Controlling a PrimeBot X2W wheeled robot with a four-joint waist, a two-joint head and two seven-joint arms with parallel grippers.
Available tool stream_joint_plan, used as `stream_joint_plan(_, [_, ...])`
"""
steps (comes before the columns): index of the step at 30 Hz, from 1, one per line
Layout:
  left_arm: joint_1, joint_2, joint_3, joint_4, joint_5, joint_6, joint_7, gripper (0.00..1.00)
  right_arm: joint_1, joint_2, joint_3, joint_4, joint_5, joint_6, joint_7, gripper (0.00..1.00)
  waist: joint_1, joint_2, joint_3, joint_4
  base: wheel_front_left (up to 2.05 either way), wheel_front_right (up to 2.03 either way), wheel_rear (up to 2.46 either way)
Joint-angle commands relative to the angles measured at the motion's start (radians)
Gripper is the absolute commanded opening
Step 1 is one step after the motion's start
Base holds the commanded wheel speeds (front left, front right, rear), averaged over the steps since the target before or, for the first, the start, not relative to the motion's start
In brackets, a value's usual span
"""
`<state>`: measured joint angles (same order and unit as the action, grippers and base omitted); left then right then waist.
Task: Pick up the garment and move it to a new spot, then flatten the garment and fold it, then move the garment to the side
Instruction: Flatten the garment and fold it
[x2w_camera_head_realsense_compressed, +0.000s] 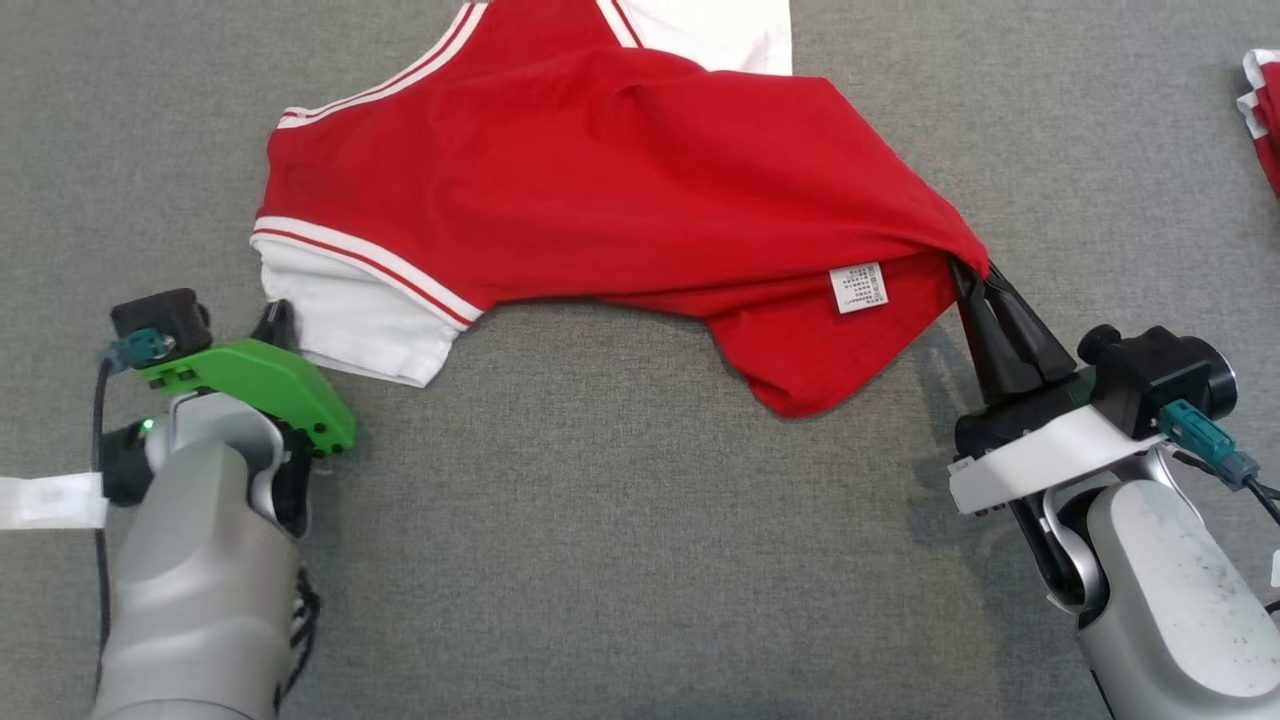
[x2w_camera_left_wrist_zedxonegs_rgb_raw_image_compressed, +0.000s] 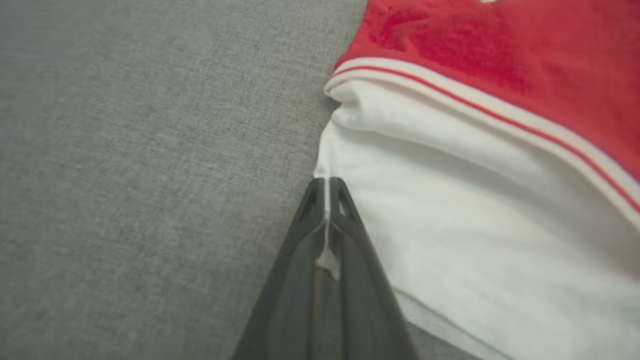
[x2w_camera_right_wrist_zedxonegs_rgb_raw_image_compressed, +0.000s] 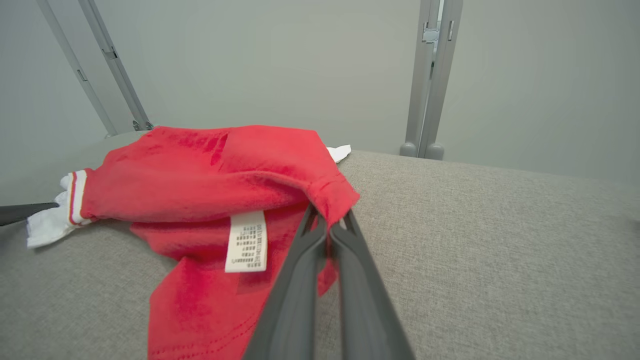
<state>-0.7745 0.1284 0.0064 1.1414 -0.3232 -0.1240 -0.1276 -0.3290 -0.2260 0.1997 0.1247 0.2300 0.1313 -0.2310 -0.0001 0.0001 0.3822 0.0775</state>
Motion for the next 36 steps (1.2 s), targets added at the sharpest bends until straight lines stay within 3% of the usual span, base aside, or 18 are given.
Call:
stream_joint_plan(1, [0.078, -0.063, -0.065, -0.036, -0.086, -0.011, 0.072, 0.00, 0.010, -0.005, -0.005, -0.001, -0.005, -0.001, -0.006, 0.00, 0.0001, -0.0001, -0.019, -0.002, 0.00, 0.00, 0.00])
stream_joint_plan(3, [0.112, -0.065, -0.127, -0.158, -0.198, -0.011, 0.119, 0.00, 0.010, -0.007, -0.010, -0.007, 0.000, -0.001, -0.005, 0.00, 0.0001, -0.0001, -0.030, 0.000, 0.00, 0.00, 0.00])
stream_joint_plan(5, [0.179, -0.004, -0.200, -0.434, -0.418, -0.008, 0.197, 0.00, 0.013, -0.011, -0.018, -0.027, 0.021, -0.001, 0.002, 0.00, 0.0001, -0.0001, -0.047, 0.007, 0.00, 0.00, 0.00])
stream_joint_plan(6, [0.179, -0.004, -0.200, -0.434, -0.418, -0.008, 0.197, 0.00, 0.013, -0.011, -0.018, -0.027, 0.021, -0.001, 0.002, 0.00, 0.0001, -0.0001, -0.047, 0.007, 0.00, 0.00, 0.00])
stream_joint_plan(7, [0.203, 0.024, -0.210, -0.538, -0.495, -0.008, 0.226, 0.00, 0.014, -0.013, -0.020, -0.036, 0.031, -0.001, 0.007, 0.00, 0.0001, -0.0001, -0.053, 0.009, 0.00, 0.00, 0.00])
stream_joint_plan(10, [0.291, 0.100, -0.186, -0.845, -0.702, -0.008, 0.307, 0.00, 0.011, -0.030, -0.031, -0.080, 0.077, -0.001, 0.025, 0.00, 0.0001, -0.0001, -0.071, 0.009, 0.00, 0.00, 0.00])
stream_joint_plan(12, [0.338, 0.178, -0.107, -1.086, -0.813, -0.006, 0.357, 0.00, -0.001, -0.055, -0.038, -0.141, 0.140, -0.001, 0.058, 0.00, 0.0001, -0.0001, -0.087, -0.001, 0.00, 0.00, 0.00])
stream_joint_plan(16, [0.326, 0.236, -0.015, -1.354, -0.920, 0.067, 0.432, 0.00, -0.017, -0.089, -0.070, -0.254, 0.295, -0.001, 0.131, 0.00, 0.0001, -0.0001, -0.094, -0.019, 0.00, 0.00, 0.00])
stream_joint_plan(20, [0.237, 0.276, 0.030, -1.540, -0.988, 0.177, 0.514, 0.00, -0.055, -0.112, -0.125, -0.393, 0.516, 0.000, 0.245, 0.00, 0.0001, -0.0001, -0.072, -0.039, 0.00, 0.00, 0.00])
stream_joint_plan(25, [-0.014, 0.359, -0.003, -1.548, -0.942, 0.308, 0.615, 0.00, -0.198, -0.133, -0.229, -0.504, 0.743, 0.000, 0.443, 0.00, 0.0001, -0.0001, 0.035, -0.055, 0.00, 0.00, 0.00])
stream_joint_plan(27, [-0.159, 0.383, -0.038, -1.466, -0.898, 0.345, 0.637, 0.00, -0.307, -0.136, -0.263, -0.473, 0.786, 0.000, 0.536, 0.00, 0.0001, -0.0001, 0.096, -0.060, 0.00, 0.00, 0.00])
stream_joint_plan(29, [-0.319, 0.367, -0.067, -1.353, -0.862, 0.368, 0.628, 0.00, -0.445, -0.124, -0.281, -0.410, 0.795, 0.000, 0.617, 0.00, 0.0001, -0.0001, 0.161, -0.067, 0.00, 0.00, 0.00])
stream_joint_plan(32, [-0.563, 0.336, -0.116, -1.147, -0.790, 0.351, 0.581, 0.00, -0.686, -0.082, -0.304, -0.259, 0.733, 0.000, 0.682, 0.00, 0.0001, -0.0001, 0.250, -0.073, 0.00, 0.00, 0.00])
stream_joint_plan(36, [-0.839, 0.305, -0.185, -0.879, -0.644, 0.312, 0.452, 0.00, -1.002, 0.026, -0.318, -0.024, 0.558, 0.000, 0.629, 0.00, 0.0001, -0.0001, 0.328, -0.096, 0.00, 0.00, 0.00])
